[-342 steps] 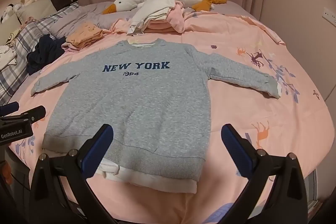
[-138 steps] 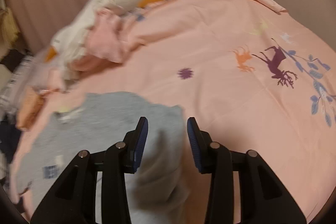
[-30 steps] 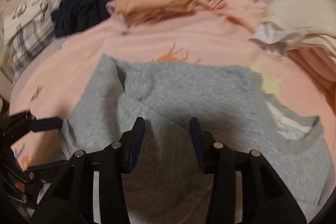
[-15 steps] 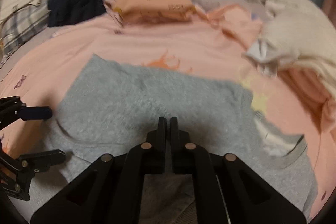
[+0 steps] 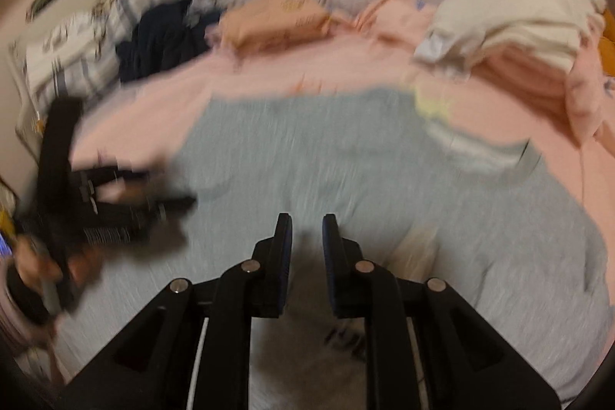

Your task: Fold small clothes

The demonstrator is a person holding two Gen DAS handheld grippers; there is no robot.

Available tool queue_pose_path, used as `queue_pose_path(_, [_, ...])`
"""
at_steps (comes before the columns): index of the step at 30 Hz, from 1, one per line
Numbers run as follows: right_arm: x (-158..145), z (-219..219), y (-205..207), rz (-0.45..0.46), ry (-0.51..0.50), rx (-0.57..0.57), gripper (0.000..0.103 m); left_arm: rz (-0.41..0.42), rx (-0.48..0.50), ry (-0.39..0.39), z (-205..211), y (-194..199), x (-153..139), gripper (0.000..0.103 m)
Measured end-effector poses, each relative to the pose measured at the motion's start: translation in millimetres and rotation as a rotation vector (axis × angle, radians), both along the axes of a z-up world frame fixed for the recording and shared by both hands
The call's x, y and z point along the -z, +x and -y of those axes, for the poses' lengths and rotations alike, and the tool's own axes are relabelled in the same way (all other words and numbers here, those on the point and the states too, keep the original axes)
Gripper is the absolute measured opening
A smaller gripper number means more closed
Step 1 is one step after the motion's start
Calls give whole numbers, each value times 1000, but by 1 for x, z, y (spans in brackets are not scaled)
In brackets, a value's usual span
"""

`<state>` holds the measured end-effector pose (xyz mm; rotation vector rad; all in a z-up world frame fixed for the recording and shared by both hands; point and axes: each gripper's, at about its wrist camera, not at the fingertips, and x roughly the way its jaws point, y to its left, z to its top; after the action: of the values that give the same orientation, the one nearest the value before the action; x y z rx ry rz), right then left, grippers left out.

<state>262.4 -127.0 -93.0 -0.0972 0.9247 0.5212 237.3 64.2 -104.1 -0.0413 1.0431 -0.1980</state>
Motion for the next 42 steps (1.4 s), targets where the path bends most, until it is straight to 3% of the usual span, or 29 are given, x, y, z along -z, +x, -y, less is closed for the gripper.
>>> queue_pose_path(2, [18,-3,-2,-18,-70,16,13,-17,-20,-13,-3,-2,-4,71])
queue_pose_path(6, [-1,15,-11,-46,93,91,22,-11,-36,-86,-19,-28,-22,71])
queue_pose_path(8, [-18,28,-32,-14,154,107,27,-13,-32,-126,-30,-48,-29,71])
queue_pose_path(10, [-30,47,-59,0,192,137,43,-34,-25,-174,-41,-70,-31,73])
queue_pose_path(16, [-42,117,-158,22,254,291,56,-124,-31,-359,-69,-128,-19,79])
queue_pose_path(18, [-39,142,-185,11,294,362,58,-150,-34,-429,-74,-142,-14,80])
queue_pose_path(23, [-17,198,-249,-45,375,529,59,-167,-5,-490,-69,-164,-8,81])
queue_pose_path(26, [-5,216,-276,-69,428,589,59,-192,29,-586,-65,-175,-4,81])
queue_pose_path(34, [23,216,-302,-175,544,581,59,-216,45,-650,-60,-194,2,81])
queue_pose_path(42, [30,196,-302,-181,596,505,65,-217,66,-660,-51,-197,4,82])
